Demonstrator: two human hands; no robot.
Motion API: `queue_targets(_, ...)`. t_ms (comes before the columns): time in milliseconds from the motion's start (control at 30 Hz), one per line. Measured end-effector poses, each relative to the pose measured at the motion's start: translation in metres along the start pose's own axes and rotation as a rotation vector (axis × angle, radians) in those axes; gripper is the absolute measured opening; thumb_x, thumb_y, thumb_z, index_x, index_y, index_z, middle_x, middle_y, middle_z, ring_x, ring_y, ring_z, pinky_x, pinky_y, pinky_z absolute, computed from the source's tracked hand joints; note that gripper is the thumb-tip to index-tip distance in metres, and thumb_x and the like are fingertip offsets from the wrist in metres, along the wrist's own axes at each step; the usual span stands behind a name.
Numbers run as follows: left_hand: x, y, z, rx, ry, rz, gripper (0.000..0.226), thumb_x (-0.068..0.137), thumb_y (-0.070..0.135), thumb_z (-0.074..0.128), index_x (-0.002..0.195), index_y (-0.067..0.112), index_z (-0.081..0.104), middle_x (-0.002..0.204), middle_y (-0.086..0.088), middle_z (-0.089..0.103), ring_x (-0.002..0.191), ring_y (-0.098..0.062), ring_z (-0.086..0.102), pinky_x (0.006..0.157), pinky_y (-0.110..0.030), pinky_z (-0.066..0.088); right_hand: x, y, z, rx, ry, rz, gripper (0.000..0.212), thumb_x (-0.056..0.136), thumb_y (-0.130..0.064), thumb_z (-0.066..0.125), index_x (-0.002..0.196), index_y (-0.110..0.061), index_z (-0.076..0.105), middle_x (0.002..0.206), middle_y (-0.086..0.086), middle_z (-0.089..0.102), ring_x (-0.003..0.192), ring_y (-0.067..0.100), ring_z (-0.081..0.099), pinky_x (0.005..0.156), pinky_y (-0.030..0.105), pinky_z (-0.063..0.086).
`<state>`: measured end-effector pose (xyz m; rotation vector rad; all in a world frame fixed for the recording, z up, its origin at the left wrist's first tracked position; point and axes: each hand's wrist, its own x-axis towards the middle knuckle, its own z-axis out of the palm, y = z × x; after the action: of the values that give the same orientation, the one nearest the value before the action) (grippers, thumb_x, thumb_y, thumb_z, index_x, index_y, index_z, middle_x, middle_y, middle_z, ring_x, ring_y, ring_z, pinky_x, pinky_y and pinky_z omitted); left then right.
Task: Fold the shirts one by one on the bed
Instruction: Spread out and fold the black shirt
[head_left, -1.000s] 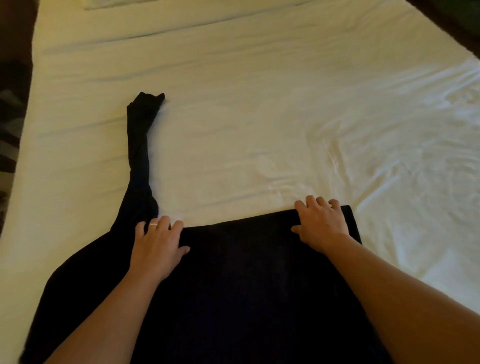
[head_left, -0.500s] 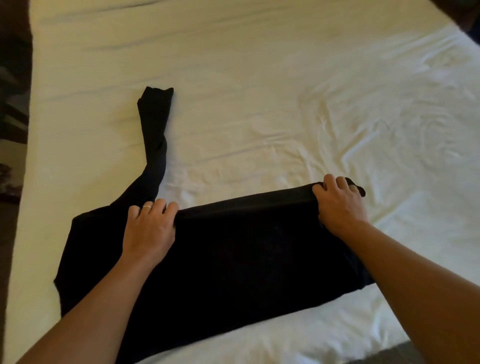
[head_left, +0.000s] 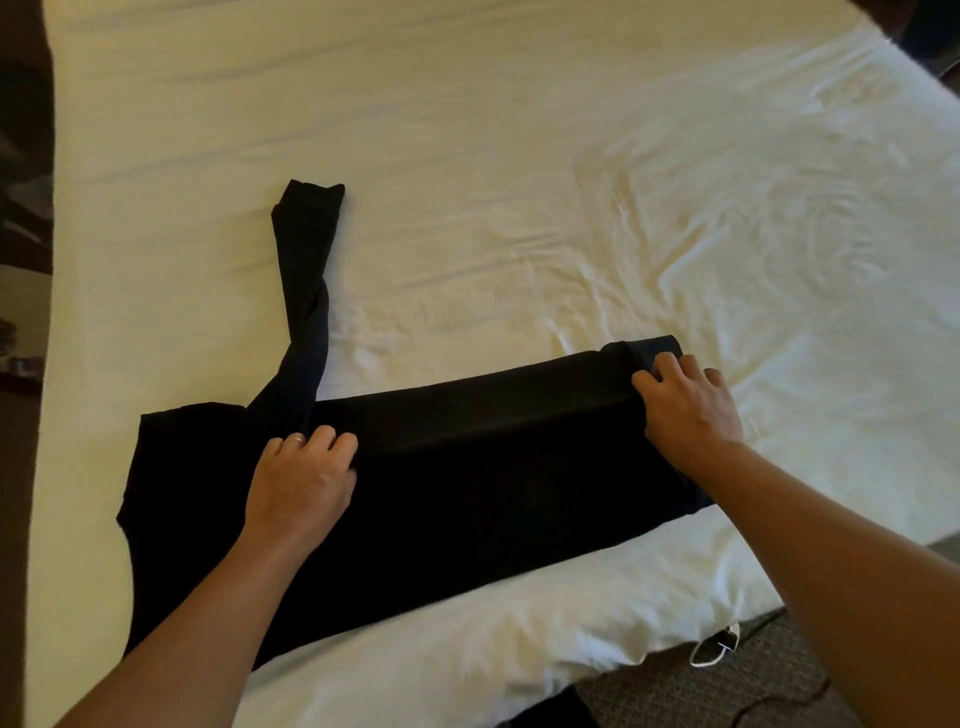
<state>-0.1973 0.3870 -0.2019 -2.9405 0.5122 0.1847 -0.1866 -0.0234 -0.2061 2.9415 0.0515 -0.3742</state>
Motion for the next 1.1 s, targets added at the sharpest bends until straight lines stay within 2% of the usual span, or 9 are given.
queue_targets(267,-0.006,0.008,0.008,-0.035,-0.063,-0.106,0.024,0.070,0.009,0.084,0.079,0.008,0.062,0.074,-0.012,0.056,0.053,-0.035,0.054,0.053,-0.032,0.030,0.002,0.008,0.017,0.107,0.045,-0.061,0.023,0.078,-0.006,0.074,0.100,-0.009,0.068,0.101,0.011,0.055,0.083,0.031,0.055,0.069,0.041,0.050)
queue_targets(367,-0.008,0.022,0.005,-0.052,-0.180,-0.151,0.022,0.076,0.016,0.080,0.073,0.010,0.059,0.072,-0.010,0.054,0.047,-0.030,0.050,0.052,-0.031,0.028,0.004,0.011,0.022,0.227,-0.068,-0.104,0.025,0.089,-0.017,0.064,0.113,-0.013,0.071,0.105,0.004,0.054,0.094,0.026,0.053,0.081,0.042,0.054)
queue_targets(433,0.006,0.033,-0.005,-0.045,-0.309,-0.280,0.027,0.091,0.039,0.058,0.077,0.016,0.057,0.082,-0.002,0.054,0.059,-0.022,0.049,0.061,-0.033,0.035,0.012,0.014,0.015,0.385,-0.184,-0.082,0.031,0.093,-0.025,0.056,0.118,-0.016,0.072,0.106,-0.001,0.056,0.102,0.023,0.054,0.089,0.039,0.051)
queue_targets(533,0.044,0.038,-0.024,-0.130,-0.450,-0.440,0.047,0.098,0.049,0.034,0.076,0.017,0.058,0.081,0.000,0.059,0.067,-0.017,0.051,0.079,-0.036,0.042,0.031,0.019,0.004,0.626,-0.226,0.083,0.025,0.092,-0.022,0.050,0.079,-0.016,0.071,0.080,-0.001,0.062,0.081,0.025,0.061,0.070,0.036,0.050)
queue_targets(600,0.061,0.034,-0.027,-0.129,-0.354,-0.415,0.045,0.098,0.048,0.035,0.079,0.016,0.059,0.085,-0.001,0.062,0.073,-0.018,0.054,0.085,-0.039,0.042,0.045,0.018,-0.001,0.595,-0.140,0.104,0.022,0.093,-0.022,0.049,0.084,-0.017,0.069,0.084,-0.002,0.065,0.085,0.025,0.061,0.070,0.035,0.049)
queue_targets(700,0.078,0.025,-0.009,-0.148,-0.144,-0.285,0.037,0.099,0.050,0.041,0.103,0.020,0.061,0.105,-0.002,0.059,0.098,-0.022,0.056,0.087,-0.039,0.042,0.064,0.006,0.001,0.452,-0.039,0.027,0.031,0.099,-0.031,0.050,0.125,-0.020,0.064,0.125,0.000,0.057,0.119,0.024,0.047,0.100,0.041,0.042)
queue_targets(767,0.087,0.025,0.006,-0.239,-0.206,-0.227,0.039,0.101,0.054,0.038,0.117,0.024,0.058,0.113,-0.001,0.055,0.109,-0.023,0.054,0.094,-0.042,0.040,0.073,-0.003,0.004,0.395,-0.130,-0.026,0.039,0.101,-0.039,0.045,0.136,-0.025,0.054,0.136,-0.001,0.050,0.129,0.024,0.040,0.109,0.044,0.032)
queue_targets(900,0.094,0.026,0.035,-0.270,-0.287,-0.230,0.038,0.103,0.056,0.025,0.109,0.029,0.051,0.108,0.003,0.051,0.111,-0.022,0.049,0.094,-0.042,0.030,0.082,-0.012,0.022,0.315,-0.238,-0.071,0.033,0.106,-0.046,0.030,0.124,-0.029,0.050,0.121,-0.003,0.051,0.121,0.022,0.042,0.104,0.046,0.028)
queue_targets(1100,0.106,0.014,0.047,-0.416,-0.111,-0.245,0.040,0.104,0.051,0.022,0.077,0.031,0.043,0.077,0.011,0.047,0.082,-0.014,0.046,0.082,-0.037,0.022,0.110,-0.006,0.022,0.344,-0.116,-0.045,0.039,0.107,-0.046,0.022,0.089,-0.024,0.048,0.086,-0.007,0.055,0.093,0.020,0.051,0.097,0.042,0.032)
